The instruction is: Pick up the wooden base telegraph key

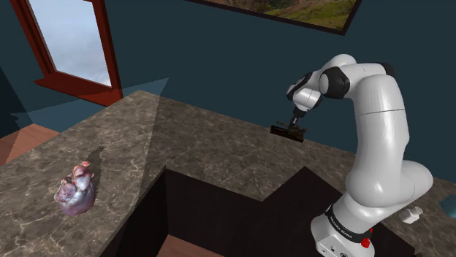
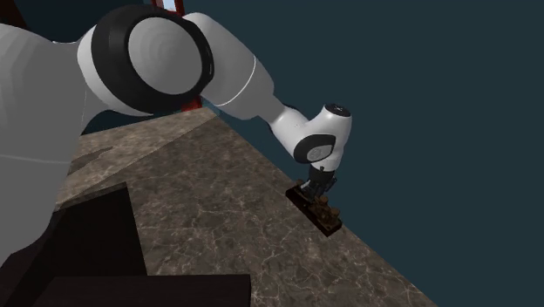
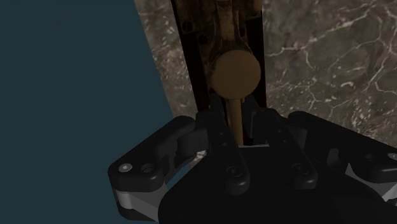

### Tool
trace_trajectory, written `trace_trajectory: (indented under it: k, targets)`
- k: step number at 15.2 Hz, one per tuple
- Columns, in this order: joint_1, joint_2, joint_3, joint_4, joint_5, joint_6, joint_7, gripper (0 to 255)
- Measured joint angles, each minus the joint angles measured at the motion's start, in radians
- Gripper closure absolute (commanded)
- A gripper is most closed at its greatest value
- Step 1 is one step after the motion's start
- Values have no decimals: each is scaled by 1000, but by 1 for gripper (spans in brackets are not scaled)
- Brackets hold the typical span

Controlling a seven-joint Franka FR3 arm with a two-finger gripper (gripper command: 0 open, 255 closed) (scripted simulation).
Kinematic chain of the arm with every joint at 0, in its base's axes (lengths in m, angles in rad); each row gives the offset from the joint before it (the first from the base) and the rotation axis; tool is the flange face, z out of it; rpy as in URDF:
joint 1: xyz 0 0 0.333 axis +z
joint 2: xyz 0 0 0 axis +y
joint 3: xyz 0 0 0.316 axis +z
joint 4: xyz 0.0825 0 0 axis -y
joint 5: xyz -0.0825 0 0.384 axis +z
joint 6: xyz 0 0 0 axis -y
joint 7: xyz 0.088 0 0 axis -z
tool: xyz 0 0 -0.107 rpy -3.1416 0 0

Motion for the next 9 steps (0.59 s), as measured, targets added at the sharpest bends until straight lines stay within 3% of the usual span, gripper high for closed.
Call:
trace_trajectory:
  k: [9]
  targets:
    - [24, -81, -38, -11, -44, -67, 30, 255]
